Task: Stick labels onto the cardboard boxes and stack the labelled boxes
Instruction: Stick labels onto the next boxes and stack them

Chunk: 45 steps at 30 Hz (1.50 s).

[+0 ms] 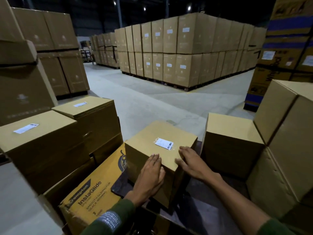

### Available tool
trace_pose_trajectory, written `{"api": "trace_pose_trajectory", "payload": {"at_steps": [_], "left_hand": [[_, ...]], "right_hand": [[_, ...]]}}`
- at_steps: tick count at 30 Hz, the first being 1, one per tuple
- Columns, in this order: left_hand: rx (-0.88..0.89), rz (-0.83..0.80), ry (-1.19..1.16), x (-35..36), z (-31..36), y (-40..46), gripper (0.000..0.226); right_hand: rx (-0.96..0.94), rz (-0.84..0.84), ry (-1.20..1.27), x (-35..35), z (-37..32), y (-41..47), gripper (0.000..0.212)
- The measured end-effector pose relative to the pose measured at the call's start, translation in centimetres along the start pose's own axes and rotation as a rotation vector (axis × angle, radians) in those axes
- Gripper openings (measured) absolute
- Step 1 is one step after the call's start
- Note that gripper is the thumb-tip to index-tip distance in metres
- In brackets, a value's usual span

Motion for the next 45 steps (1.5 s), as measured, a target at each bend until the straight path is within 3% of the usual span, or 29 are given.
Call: {"api": "trace_pose_trajectory", "payload": {"at_steps": [4,9,17,21,25,29,31,41,45], "left_hand": [[-0.052,-0.028,0.064,-1.3,-1.5,0.2,0.054],[-0.111,-0.11,0.274,-2.9,-4.9,1.7,0.066],[0.098,-0.192,0.489,-3.1,-8.6,5.1,0.111],[0.173,-0.194,0.476,-2.6,-9.4,6.7,0.114],[0.218,-0.151,0.395,-2.5,-10.6,7.1,0.106],[0.283,-0.073,0.431,-2.8,-11.5,7.1,0.102],[0.288,-0.073,0.42,-2.1,-11.8,7.2,0.105],[0.302,0.029,0.306,-0.9,-12.9,7.2,0.106],[0.308,0.032,0.298,-0.7,-13.0,7.3,0.105]], "right_hand": [[0.085,0.025,0.058,0.3,0.1,0.1,0.069],[0.056,-0.063,0.015,0.1,1.2,0.9,0.07],[0.091,-0.225,0.029,-1.9,3.2,1.3,0.067],[0.127,-0.243,0.05,-1.4,4.0,1.3,0.069],[0.131,-0.167,0.019,-1.6,3.6,1.5,0.06],[0.188,0.135,-0.05,-2.8,2.8,2.9,0.033],[0.203,0.211,-0.072,-3.1,1.7,4.1,0.032],[0.152,-0.145,-0.224,-1.9,-0.6,10.4,0.057],[0.131,-0.211,-0.248,-2.0,-0.5,11.3,0.053]]}}
Point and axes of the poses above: each hand's wrist, its own y-axis towards the middle knuckle, its own x-axis out of the palm, z = x × y, the point moved 5 cm from there along y, towards the middle knuckle, and after that the axes turned 5 degrees about -y, right-handed, at the moved point
